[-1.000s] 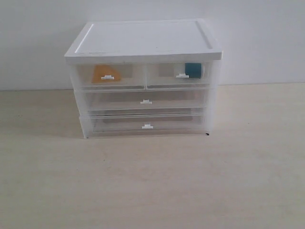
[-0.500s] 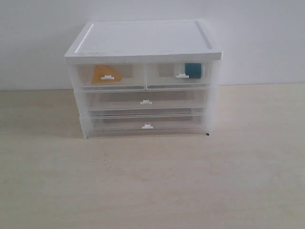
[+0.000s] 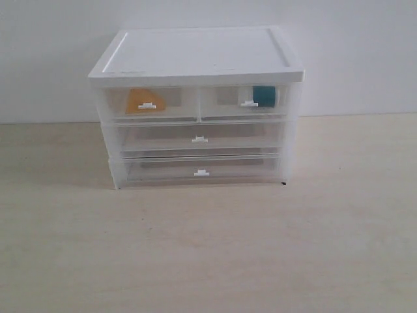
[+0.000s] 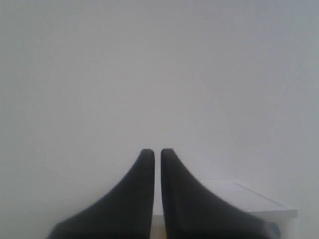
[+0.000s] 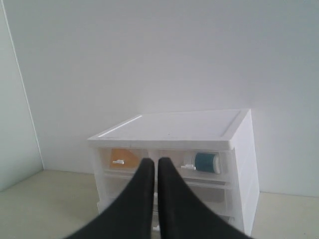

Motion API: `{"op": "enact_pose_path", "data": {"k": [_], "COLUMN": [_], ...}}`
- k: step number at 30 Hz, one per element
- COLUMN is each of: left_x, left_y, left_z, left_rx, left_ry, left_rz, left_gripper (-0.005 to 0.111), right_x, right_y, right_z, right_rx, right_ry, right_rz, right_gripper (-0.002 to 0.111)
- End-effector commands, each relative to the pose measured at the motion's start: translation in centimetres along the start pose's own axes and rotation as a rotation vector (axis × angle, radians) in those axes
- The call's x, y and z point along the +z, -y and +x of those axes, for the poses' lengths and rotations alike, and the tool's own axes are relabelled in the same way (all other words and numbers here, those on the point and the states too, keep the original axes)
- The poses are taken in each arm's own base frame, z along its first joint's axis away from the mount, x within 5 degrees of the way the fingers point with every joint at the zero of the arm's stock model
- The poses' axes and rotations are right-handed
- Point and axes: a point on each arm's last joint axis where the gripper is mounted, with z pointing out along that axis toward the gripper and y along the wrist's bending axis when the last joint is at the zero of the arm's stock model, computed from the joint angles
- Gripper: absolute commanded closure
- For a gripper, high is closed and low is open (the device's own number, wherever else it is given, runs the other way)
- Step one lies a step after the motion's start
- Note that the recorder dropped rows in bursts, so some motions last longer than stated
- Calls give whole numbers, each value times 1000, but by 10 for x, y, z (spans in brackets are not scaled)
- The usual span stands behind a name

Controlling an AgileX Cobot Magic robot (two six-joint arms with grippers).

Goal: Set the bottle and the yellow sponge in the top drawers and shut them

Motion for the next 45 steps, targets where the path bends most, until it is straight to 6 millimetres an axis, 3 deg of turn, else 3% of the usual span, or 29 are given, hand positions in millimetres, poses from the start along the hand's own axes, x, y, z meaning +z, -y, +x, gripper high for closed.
{"op": "enact_pose_path", "data": {"k": [1, 11, 16, 26, 38, 40, 45], "left_x": [0, 0, 0, 0, -9, -9, -11], "left_y": [-1, 0, -3, -6, -25, -25, -26], "left_z": [2, 4, 11, 20, 93, 92, 101], "left_rx": [-20, -23, -122, 23, 123, 128, 159], "left_ry": [-10, -11, -70, -110, -210, -176, -289], "left_rz": [-6, -2, -35, -167, -274, -271, -274], "left_gripper": [103, 103, 103, 103, 103, 103, 103], "right_x": [-1, -1, -1, -1, -1, -1, -1], "right_y": [0, 0, 0, 0, 0, 0, 0], "right_z": [2, 2, 2, 2, 2, 2, 1], "right_rx": [1, 1, 1, 1, 1, 5, 5], "right_ry": [-3, -3, -3, -3, -3, -3, 0], "right_rz": [1, 1, 1, 1, 1, 1, 2], "right_gripper": [108, 108, 108, 108, 108, 108, 108]}}
